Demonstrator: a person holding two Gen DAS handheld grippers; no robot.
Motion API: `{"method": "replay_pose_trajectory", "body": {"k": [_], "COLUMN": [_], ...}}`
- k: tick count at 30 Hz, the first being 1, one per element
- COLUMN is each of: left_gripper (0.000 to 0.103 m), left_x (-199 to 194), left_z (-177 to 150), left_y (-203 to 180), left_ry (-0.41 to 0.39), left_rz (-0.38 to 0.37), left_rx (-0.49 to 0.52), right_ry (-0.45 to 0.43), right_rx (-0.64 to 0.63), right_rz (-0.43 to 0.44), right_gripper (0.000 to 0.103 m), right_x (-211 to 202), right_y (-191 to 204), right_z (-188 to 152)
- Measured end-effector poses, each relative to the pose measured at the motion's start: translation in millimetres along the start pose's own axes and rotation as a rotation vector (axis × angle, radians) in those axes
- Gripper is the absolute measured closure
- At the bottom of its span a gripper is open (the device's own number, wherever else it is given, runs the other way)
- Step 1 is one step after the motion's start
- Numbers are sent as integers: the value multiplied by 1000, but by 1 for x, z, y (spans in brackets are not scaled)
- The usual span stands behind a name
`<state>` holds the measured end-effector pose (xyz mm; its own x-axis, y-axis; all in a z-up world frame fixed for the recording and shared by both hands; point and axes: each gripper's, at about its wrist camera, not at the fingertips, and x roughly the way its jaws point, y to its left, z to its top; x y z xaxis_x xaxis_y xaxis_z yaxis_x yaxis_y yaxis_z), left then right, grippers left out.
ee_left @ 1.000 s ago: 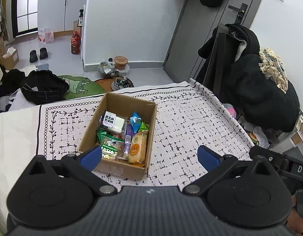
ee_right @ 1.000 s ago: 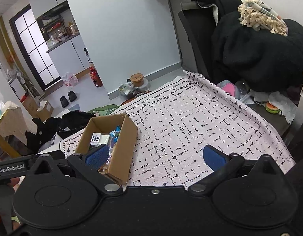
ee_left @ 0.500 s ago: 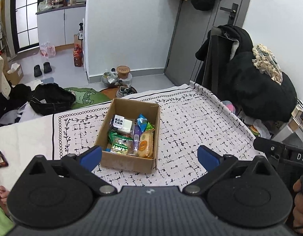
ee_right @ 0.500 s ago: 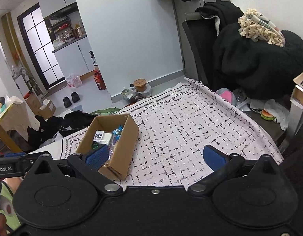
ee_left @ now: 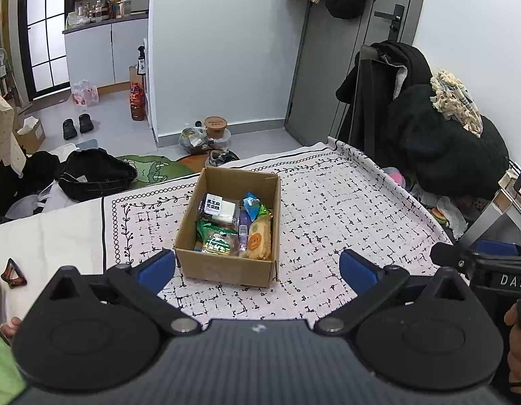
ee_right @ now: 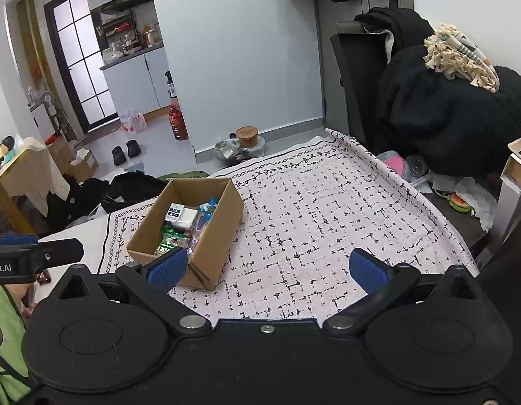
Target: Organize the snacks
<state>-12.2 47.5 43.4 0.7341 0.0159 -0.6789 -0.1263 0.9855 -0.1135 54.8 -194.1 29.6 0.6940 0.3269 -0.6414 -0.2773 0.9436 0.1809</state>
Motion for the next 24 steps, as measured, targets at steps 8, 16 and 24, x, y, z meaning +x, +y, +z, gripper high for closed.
{"method": "replay_pose_trajectory", "body": {"k": [8, 16, 24], "left_gripper": [0, 0, 0], "left_x": [2, 3, 3], "left_z": [0, 1, 0], "left_y": [-1, 0, -2], "left_ry": [-9, -9, -4], "left_rz": [0, 3, -5], "left_rx": [2, -8, -1], "right_ry": [0, 4, 2], "right_rx": [7, 21, 17], "right_rz": [-7, -9, -14], "right_gripper": [0, 0, 0], "right_x": [1, 2, 1], "right_y": [0, -1, -1], "right_z": [0, 1, 1]}}
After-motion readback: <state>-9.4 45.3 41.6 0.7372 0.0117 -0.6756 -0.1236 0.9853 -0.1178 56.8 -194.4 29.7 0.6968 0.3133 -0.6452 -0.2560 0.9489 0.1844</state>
